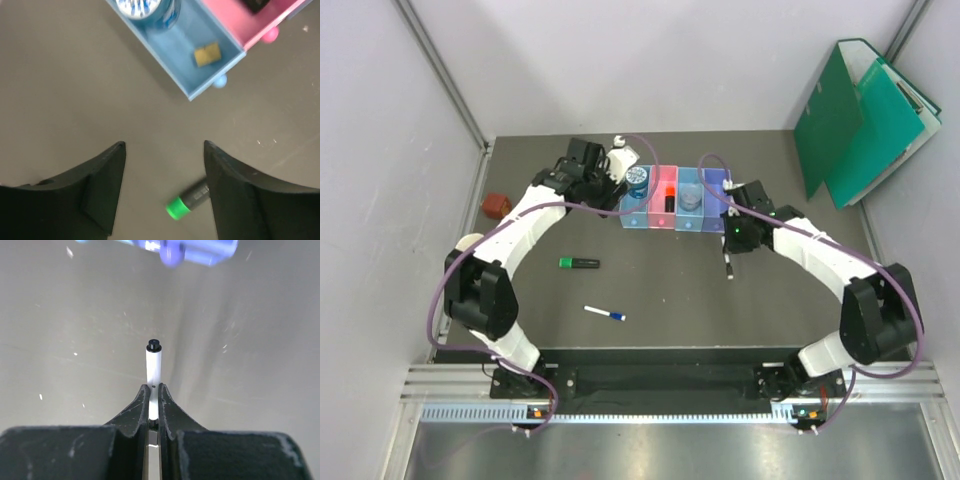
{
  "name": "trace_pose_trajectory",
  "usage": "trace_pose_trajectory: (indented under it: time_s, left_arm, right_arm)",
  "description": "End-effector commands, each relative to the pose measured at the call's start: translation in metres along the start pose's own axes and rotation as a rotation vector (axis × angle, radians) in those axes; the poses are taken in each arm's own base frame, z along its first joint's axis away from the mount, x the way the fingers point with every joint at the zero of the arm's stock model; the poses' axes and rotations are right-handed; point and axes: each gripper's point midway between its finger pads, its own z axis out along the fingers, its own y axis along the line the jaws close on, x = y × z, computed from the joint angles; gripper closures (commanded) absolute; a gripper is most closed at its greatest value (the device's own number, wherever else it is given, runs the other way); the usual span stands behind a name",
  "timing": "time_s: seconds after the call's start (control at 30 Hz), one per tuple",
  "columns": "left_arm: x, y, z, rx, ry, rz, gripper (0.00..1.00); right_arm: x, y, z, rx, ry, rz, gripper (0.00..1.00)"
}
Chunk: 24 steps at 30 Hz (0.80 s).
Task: Sort the stationery into containers
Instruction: Pick up the pen from the center of the board.
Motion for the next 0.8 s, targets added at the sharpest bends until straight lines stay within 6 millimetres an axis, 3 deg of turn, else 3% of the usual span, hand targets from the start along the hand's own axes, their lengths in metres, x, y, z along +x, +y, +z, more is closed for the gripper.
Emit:
trace_pose_trajectory:
  time_s: [0.0,0.13,0.27,0.33,0.43,0.47,0.53,0.57,0.63,0.73,0.77]
  left_arm:
    - [0.012,-0.004,-0.007,0.007,0.122,-0.177,0.39]
    - [0.043,-0.026,-0.009,0.014,0.259,-0.408,0.39]
    - [0.075,-0.041,-0.015,-0.004,0.388,-0.527,0.33]
    - [0.091,-0.048,-0.017,-0.001,0.419,-0.550,0.19]
    - [0.111,-0.055,-0.025,0.015,0.459,-0.613,0.11]
    - [0.114,-0.055,-0.030,0.011,0.456,-0.624,0.01]
    - [0.134,-0.057,-0.034,0.005,0.491,-0.669,0.01]
    - [0.138,-0.058,-0.037,0.004,0.494,-0.684,0.01]
    - [0.157,-0.058,-0.040,-0.005,0.531,-0.738,0.01]
    - [0.172,-0.056,-0.043,-0.018,0.545,-0.808,0.01]
    - [0.175,-0.056,-0.043,-0.018,0.548,-0.820,0.01]
  right_arm:
    - [-0.059,0.002,-0.045,0.026,-0.207,-0.116,1.00]
    - [-0.104,-0.002,-0.077,0.068,-0.357,-0.159,1.00]
    - [-0.160,-0.008,-0.109,0.105,-0.514,-0.166,1.00]
    - [-0.179,-0.015,-0.118,0.136,-0.561,-0.162,1.00]
    - [-0.210,-0.023,-0.128,0.164,-0.623,-0.145,1.00]
    - [-0.223,-0.023,-0.131,0.175,-0.642,-0.170,1.00]
    - [-0.244,-0.026,-0.142,0.185,-0.693,-0.168,1.00]
    - [-0.249,-0.028,-0.134,0.195,-0.686,-0.188,1.00]
    - [-0.268,-0.029,-0.140,0.205,-0.723,-0.198,1.00]
    - [-0.280,-0.029,-0.122,0.202,-0.713,-0.222,1.00]
    - [-0.280,-0.028,-0.106,0.195,-0.688,-0.223,1.00]
